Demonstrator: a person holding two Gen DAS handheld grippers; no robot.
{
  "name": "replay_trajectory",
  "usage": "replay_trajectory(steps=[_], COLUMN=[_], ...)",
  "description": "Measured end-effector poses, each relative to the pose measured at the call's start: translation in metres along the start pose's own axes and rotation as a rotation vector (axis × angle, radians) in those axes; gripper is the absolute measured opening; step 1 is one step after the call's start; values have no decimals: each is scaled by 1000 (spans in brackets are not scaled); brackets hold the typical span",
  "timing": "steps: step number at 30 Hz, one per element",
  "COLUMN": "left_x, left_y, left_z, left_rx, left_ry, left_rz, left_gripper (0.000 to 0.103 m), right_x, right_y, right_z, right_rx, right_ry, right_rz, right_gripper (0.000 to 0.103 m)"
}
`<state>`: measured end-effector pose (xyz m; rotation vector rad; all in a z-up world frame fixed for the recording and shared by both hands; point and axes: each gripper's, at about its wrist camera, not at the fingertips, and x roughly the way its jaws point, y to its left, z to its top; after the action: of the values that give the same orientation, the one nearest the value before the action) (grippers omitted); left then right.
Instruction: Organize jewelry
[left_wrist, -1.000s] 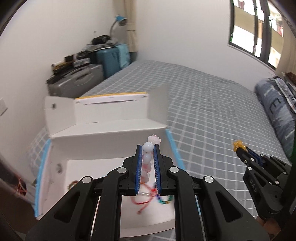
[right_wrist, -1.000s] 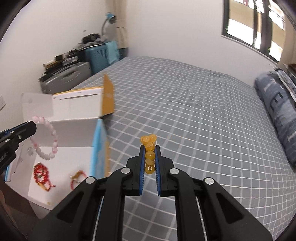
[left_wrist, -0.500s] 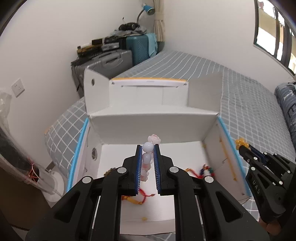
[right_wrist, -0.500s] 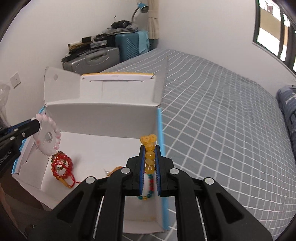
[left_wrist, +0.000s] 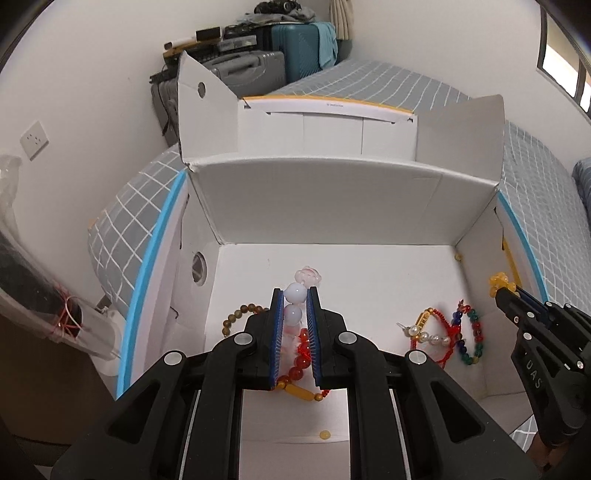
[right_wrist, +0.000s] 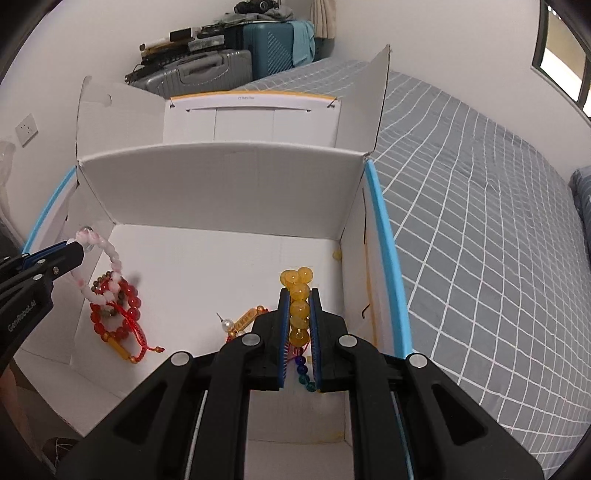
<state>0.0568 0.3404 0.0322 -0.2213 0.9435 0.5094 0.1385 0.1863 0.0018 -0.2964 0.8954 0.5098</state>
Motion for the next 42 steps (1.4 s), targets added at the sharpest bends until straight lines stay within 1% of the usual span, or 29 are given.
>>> replay_trajectory(steps=[4,7,8,9,10,11,12,13,14,15,16,17,18,19,21,25,27,30,34,37,42], left_x=[2,4,5,4,3,2,-1,-5,-8,-12,-16,-20,-24,-28,-34,-53,-67,-84,-101,-109,-112], left_y=[2,3,5,5,6,6,6,5,5,5,5,5,4,4,5,10,13,15,18,20,24], left_z=[-1,-1,-1,-1,-1,-1,-1,0,0,0,-1,-1,-2,-3,-3,-7,-12,-20,-33,-49,-77], left_rx=[-4,-12,-14,-17,-24,-26,-26,-25,-24,-23,-22,-20,-13,-10,-17,-33,-37,-39,-39,-22,1], left_ry=[2,7,13,14,12,8,0,-11,-19,-28,-37,-48,-63,-73,-85,-128,-155,-189,-214,-218,-212], left_rz=[-6,-4,-4,-3,3,8,11,13,14,13,11,10,10,10,8,-10,-20,-33,-54,-64,-67], left_gripper=[14,14,17,25,31,41,48,51,57,63,66,72,76,79,84,91,93,97,97,97,97], right_x=[5,4,3,2,1,0,-2,-5,-10,-15,-19,-25,-32,-39,-53,-76,-89,-103,-116,-123,-125], right_y=[0,1,2,3,4,4,5,4,3,3,4,4,4,5,4,6,6,7,8,8,9], right_z=[-1,-1,-1,-1,-1,-1,-2,-2,-2,-2,0,0,0,-1,-3,-10,-17,-26,-40,-50,-70], right_rx=[2,1,-1,-6,-10,-12,-11,-5,1,4,4,4,7,10,22,22,25,16,24,40,46], right_ry=[15,11,9,7,5,3,-1,-13,-29,-43,-52,-65,-81,-95,-126,-161,-187,-200,-222,-232,-212], right_rz=[1,10,11,12,13,15,17,22,24,22,21,21,24,26,29,23,17,16,15,15,18], right_gripper=[10,10,10,10,16,21,35,45,49,54,61,65,73,79,85,93,94,95,95,95,95])
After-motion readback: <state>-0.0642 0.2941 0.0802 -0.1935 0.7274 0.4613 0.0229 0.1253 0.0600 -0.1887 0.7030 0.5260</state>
